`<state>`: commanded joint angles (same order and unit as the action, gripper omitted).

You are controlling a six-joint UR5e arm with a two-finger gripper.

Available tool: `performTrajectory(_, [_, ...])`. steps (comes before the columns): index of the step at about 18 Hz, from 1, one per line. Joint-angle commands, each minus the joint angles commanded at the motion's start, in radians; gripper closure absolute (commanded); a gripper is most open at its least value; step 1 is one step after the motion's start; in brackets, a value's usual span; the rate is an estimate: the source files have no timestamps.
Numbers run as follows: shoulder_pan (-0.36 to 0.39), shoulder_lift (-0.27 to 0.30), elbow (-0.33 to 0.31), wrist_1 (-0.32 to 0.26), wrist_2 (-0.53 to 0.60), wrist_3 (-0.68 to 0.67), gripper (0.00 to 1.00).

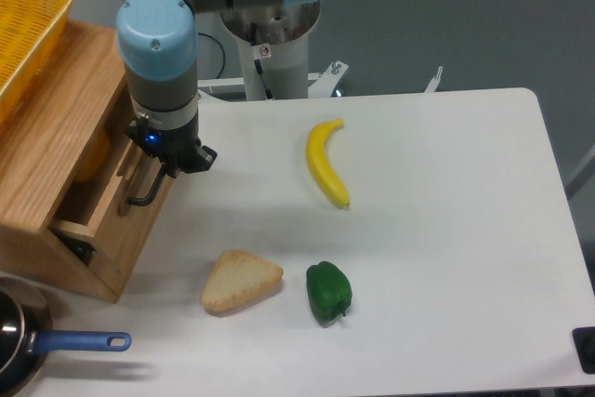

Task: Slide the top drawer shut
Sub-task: 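Push the drawer front into the cabinet with the gripper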

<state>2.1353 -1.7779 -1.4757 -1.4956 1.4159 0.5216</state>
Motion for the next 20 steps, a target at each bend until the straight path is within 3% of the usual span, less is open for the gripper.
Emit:
performTrajectory(15, [-0.045,0.003,-0.002,0.003,-0.014,-0.026,0.95])
performTrajectory(20, [-0.064,0.000,-0.002,0.046,-0.018,-0.058,0.95])
